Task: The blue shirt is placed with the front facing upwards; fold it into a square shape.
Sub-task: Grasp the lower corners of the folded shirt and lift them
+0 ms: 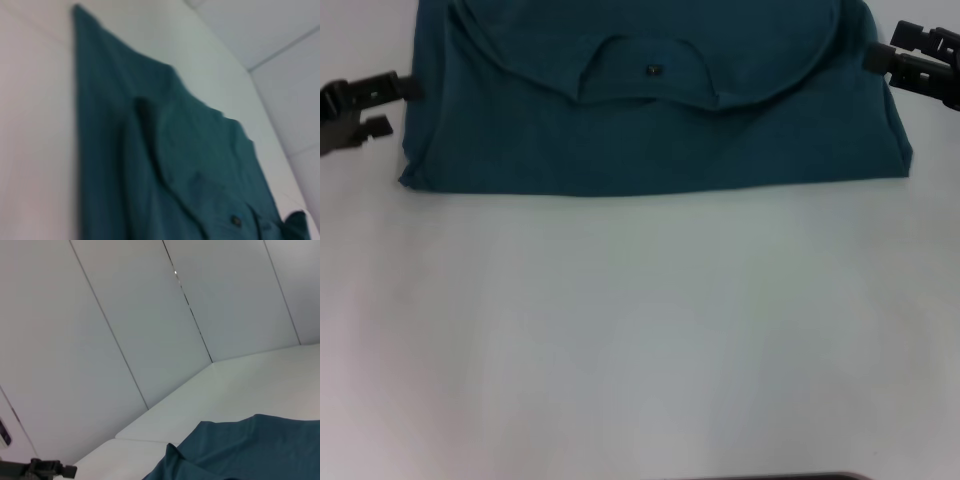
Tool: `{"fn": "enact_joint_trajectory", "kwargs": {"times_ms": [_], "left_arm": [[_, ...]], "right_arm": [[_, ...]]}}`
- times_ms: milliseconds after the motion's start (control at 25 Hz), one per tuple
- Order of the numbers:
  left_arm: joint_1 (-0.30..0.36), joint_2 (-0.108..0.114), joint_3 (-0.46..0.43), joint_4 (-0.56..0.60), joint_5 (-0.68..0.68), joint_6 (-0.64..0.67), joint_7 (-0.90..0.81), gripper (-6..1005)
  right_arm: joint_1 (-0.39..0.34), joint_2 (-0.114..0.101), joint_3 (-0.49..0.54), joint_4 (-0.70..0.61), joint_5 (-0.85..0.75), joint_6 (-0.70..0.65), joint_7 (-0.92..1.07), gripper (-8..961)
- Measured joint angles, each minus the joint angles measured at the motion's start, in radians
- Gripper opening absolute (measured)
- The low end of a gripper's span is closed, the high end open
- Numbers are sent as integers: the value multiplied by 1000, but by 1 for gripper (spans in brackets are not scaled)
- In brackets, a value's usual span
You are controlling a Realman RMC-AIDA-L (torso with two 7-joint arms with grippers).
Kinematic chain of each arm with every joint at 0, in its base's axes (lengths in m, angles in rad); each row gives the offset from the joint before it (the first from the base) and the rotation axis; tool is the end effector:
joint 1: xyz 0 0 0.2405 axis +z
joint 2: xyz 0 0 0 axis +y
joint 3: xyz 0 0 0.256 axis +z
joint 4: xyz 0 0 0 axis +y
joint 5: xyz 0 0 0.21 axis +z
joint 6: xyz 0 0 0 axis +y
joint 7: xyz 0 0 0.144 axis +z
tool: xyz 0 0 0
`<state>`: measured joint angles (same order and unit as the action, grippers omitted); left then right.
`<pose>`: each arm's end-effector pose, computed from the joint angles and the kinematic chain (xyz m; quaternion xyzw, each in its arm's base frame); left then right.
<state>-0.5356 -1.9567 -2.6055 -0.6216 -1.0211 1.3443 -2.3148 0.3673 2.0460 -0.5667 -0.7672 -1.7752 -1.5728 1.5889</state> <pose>-0.3241 0.3604 0.0622 -0.6966 -0.6436 -0.2589 0.1829 0.3004 0.3147 0.0711 -0.8443 0.3289 0.3483 0.2403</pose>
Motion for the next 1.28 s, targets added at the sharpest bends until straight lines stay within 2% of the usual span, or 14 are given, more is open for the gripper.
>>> {"fn": "enact_joint_trajectory", "kwargs": {"times_ms": [240, 440, 760, 1280], "left_arm": [[4, -9, -1, 88, -4, -58, -17, 935], [11, -22, -5, 93, -10, -68, -18, 935], [13, -22, -2, 96, -1, -142, -28, 935], [11, -24, 11, 113, 16, -154, -59, 934]], "right_arm": [[12, -1, -9, 14, -2, 17, -1, 901], [13, -1, -4, 16, -3, 26, -1, 901], [15, 0, -8, 28, -3, 26, 4, 900], [8, 0, -3, 28, -3, 25, 6, 900]]}}
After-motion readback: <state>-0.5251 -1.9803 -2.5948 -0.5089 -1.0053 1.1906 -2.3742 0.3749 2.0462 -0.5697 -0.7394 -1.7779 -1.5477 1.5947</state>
